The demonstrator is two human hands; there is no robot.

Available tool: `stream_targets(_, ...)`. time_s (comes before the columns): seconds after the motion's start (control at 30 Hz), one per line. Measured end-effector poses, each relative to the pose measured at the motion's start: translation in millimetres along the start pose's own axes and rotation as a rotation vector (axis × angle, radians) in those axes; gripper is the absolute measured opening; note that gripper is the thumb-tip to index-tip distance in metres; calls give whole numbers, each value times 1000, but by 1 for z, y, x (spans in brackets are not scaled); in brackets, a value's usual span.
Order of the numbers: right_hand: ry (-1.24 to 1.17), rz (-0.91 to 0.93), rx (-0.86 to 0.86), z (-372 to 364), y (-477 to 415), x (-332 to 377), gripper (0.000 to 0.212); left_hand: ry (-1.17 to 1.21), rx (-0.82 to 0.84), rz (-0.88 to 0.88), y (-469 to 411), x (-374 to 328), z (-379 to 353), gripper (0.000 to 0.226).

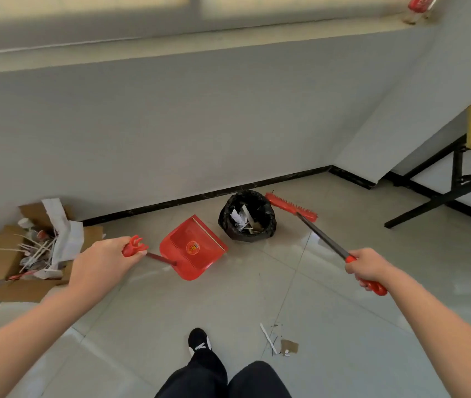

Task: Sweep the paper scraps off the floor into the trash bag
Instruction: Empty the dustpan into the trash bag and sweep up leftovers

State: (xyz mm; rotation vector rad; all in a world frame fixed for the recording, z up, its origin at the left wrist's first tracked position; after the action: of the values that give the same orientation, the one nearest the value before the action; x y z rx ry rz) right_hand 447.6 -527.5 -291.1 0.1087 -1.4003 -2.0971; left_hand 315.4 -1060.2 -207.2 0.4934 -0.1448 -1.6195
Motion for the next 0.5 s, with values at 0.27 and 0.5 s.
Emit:
stream_targets(0.27, 388, 72, 38, 81, -50, 63, 40, -138, 61, -23, -85, -15, 4, 28)
stream_targets(0.5, 648, 148, 147, 140, -129, 136, 63, -237, 195, 37, -147, -59, 1, 28)
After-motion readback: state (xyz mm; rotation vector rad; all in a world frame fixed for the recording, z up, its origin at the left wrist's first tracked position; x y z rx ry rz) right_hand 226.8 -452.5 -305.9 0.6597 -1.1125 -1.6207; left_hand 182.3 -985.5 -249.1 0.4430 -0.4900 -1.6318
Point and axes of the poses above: each hand's wrist, its own y-axis away from the middle knuckle, its own z-axis out of the back of the hand, x = y × z, the point moved 7 cm from there along -y, towards the middle knuckle, and after that the axes turned 12 degrees about x, right-handed, at the moved point
